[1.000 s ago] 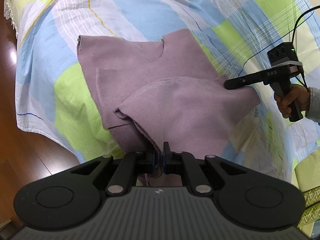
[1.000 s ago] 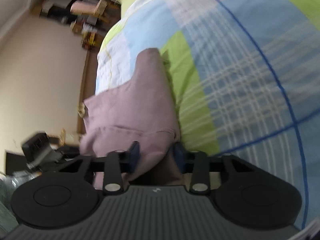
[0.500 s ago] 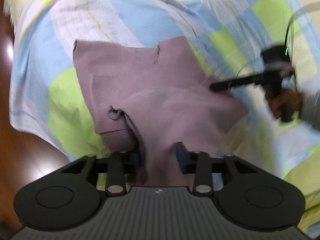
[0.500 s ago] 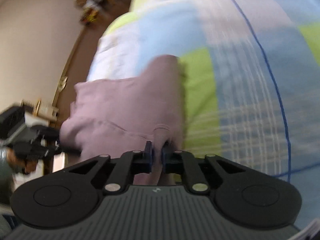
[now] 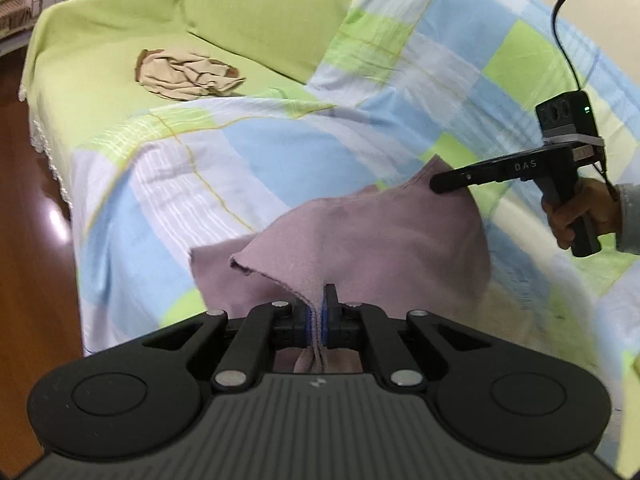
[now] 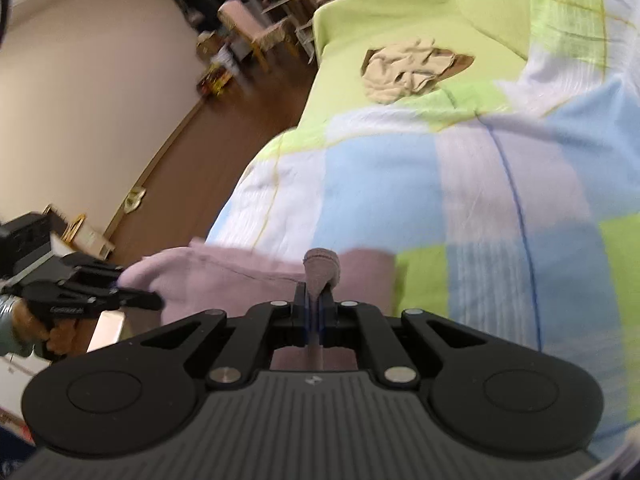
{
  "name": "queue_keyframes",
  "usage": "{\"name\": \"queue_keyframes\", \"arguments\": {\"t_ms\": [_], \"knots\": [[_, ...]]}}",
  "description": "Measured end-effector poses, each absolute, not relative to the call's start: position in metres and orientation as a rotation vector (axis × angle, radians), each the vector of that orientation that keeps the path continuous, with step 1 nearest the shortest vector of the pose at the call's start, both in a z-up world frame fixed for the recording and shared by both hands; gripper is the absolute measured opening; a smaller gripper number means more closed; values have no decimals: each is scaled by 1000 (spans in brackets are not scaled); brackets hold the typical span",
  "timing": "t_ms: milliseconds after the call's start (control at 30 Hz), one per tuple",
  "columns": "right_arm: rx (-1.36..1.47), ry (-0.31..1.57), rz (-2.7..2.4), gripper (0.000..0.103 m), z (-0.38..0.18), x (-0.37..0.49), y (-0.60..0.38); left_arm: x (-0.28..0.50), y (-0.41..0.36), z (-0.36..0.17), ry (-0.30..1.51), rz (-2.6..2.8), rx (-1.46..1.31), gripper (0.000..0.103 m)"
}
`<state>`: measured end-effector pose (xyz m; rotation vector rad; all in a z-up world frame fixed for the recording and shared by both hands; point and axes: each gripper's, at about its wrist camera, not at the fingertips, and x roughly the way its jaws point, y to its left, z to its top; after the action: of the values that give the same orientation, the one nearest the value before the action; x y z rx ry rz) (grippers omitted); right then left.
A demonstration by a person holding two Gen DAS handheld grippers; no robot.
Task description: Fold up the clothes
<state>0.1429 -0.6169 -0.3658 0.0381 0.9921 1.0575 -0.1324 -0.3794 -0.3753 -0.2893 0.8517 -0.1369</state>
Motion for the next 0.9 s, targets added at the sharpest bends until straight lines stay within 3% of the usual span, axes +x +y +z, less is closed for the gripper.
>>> {"name": "queue_keyframes", "arguments": {"t_ms": [267, 367, 500, 533, 600, 767, 900], "knots": [[72, 963, 1024, 3, -394, 166, -598, -119, -369, -391, 880, -94, -233, 3], [85, 1032, 980, 5, -414, 174, -592, -114, -365, -397, 891, -79, -214, 10], [98, 1103, 911, 26, -429, 179, -588, -121, -357, -395, 904, -51, -211, 11], [107, 1092, 899, 46, -427, 178, -588, -125, -355, -393, 907, -43, -211, 11], [126, 1037, 851, 64, -417, 174, -593, -128, -352, -385, 896, -29, -212, 11], [178, 928, 807, 64, -398, 162, -602, -115, -353, -372, 803, -10, -164, 11], [148, 949, 857, 62, -406, 153, -587, -99, -361, -361, 746, -33, -126, 11]]}}
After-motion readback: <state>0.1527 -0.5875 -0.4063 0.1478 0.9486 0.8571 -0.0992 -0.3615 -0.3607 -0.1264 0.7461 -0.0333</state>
